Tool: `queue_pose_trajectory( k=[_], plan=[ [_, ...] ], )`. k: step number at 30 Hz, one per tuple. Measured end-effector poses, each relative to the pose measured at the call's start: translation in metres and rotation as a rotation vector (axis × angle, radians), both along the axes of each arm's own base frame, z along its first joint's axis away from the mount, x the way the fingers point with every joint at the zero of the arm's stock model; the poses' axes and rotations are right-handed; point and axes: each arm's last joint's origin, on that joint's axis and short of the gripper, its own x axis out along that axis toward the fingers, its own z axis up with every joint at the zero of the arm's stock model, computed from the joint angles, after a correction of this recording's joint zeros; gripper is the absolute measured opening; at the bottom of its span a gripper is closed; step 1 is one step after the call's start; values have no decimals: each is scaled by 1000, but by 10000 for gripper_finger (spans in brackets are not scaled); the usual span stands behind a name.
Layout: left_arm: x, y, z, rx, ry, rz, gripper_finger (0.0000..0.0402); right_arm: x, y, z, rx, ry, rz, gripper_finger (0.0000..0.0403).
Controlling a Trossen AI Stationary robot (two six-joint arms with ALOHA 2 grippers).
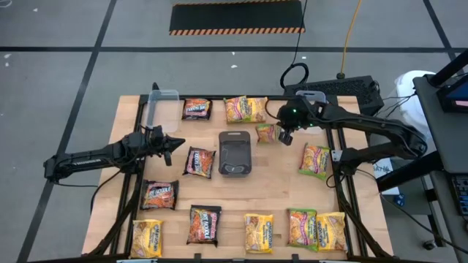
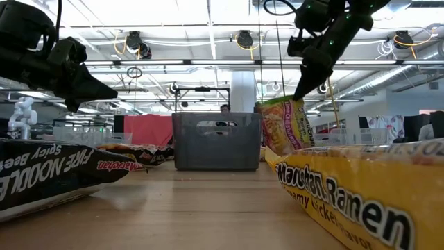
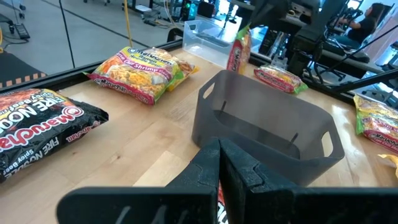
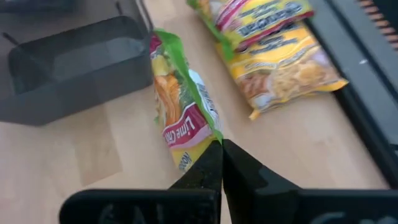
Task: Sort Maruchan noodles
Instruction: Put the middle left green noodle pack into the right transparent bin
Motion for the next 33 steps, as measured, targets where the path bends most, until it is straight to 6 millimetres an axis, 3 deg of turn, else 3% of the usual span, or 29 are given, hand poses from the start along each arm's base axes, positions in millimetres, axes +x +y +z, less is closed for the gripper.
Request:
queue_pose_trajectory(
  k=[17,33],
  plan=[
    [0,0,0,-1,0,1,6,-1,-13,17,-132,-131,-85,0],
    [0,0,0,-1,-1,1,6,-47,-26,56,-263,-292,-236,0]
  ],
)
